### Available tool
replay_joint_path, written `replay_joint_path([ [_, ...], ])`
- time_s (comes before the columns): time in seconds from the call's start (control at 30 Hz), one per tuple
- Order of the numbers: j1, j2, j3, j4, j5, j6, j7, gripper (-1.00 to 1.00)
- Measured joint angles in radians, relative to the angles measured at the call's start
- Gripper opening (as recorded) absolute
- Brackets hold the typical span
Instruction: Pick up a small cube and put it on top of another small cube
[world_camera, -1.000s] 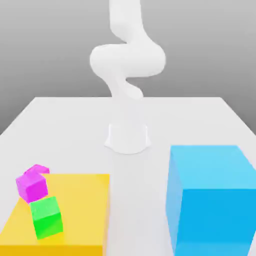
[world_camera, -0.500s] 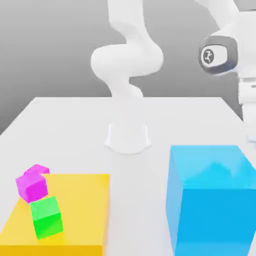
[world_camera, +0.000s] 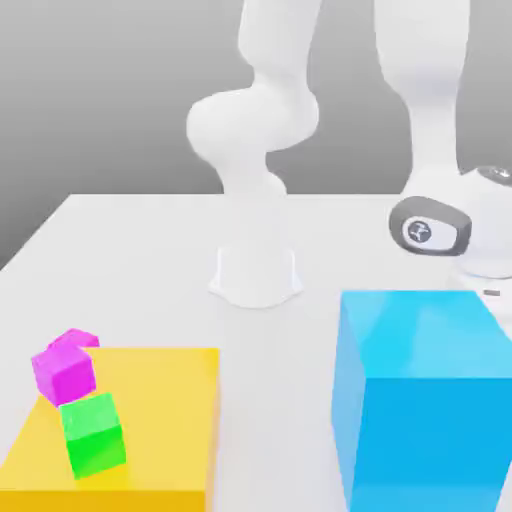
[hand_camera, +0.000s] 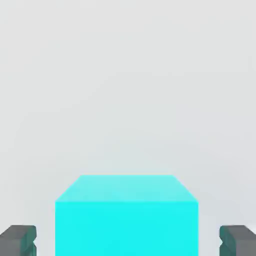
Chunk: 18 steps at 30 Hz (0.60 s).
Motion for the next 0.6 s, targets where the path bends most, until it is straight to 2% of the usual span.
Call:
replay_joint_path([
  [0.1,0.012,0.017,-0.015,0.004,-0.012,0.013,0.01,-1.0],
  [0.17,-0.008,-0.015,0.01,-0.003,0.009,-0.012,-0.007,-1.0],
  [0.33,-0.073,-0.181,0.108,-0.038,0.162,-0.143,-0.121,-1.0],
  [0.47,-0.132,-0.272,0.087,0.047,0.238,-0.226,-0.109,-1.0],
  [0.6,-0.244,-0.384,0.034,0.139,0.262,-0.282,-0.046,-1.0],
])
